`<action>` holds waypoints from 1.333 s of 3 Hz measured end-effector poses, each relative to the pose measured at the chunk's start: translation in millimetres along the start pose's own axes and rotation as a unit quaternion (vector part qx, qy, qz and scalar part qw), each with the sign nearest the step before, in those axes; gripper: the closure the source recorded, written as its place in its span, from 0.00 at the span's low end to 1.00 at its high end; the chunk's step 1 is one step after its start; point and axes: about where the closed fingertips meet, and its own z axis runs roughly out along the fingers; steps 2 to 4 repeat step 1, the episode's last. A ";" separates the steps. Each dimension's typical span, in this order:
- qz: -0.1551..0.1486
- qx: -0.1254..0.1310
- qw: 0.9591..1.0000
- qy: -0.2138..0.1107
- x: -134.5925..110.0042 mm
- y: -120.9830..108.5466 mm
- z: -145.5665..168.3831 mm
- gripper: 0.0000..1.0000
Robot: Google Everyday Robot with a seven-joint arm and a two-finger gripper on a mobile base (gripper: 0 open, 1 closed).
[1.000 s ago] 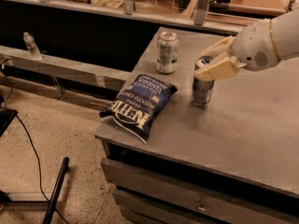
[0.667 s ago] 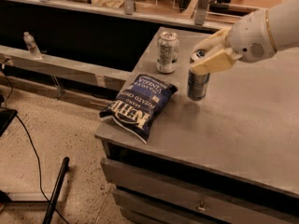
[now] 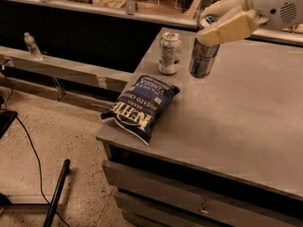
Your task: Pick redbull can
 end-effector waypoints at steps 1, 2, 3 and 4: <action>-0.001 0.001 1.000 -0.001 -1.6 -0.4 -1.1 1.00; -0.001 0.001 1.000 -0.001 -1.6 -0.4 -1.1 1.00; -0.001 0.001 1.000 -0.001 -1.6 -0.4 -1.1 1.00; -0.001 0.001 1.000 -0.001 -1.6 -0.4 -1.1 1.00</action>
Offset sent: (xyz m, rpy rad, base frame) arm 0.0000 0.0000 0.0000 0.0000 0.0000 0.0000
